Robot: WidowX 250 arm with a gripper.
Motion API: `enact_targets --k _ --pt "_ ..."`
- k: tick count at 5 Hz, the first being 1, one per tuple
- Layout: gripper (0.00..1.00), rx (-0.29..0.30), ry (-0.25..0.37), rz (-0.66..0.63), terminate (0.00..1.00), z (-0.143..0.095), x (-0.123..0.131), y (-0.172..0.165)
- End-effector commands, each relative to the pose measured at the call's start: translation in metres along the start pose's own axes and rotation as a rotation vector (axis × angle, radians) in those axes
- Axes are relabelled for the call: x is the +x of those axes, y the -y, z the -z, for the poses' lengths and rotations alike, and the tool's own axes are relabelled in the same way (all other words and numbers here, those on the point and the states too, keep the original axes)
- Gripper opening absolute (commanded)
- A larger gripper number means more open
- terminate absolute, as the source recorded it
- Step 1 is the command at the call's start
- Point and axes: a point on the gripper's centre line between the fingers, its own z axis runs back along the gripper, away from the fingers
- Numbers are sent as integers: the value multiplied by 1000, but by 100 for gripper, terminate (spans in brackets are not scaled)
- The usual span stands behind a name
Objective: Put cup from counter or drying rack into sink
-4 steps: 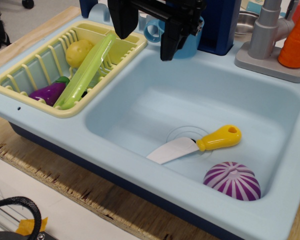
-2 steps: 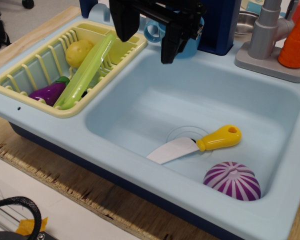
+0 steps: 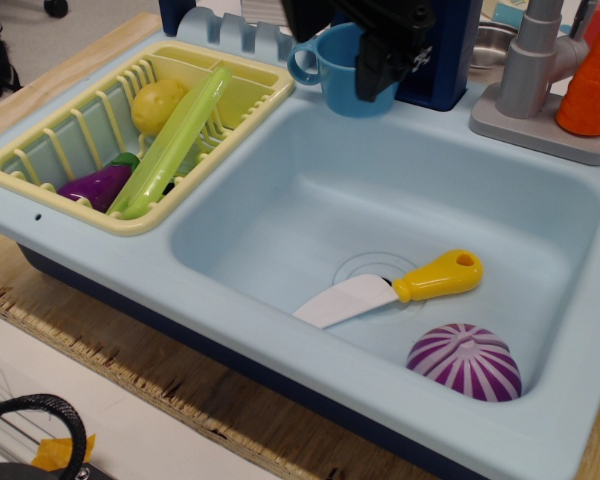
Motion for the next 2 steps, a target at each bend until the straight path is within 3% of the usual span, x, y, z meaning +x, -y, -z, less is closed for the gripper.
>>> enact_targets --k 1,2 --pt "100 -35 56 66 0 13 27 -3" --pt "100 -51 60 82 0 28 32 -6"
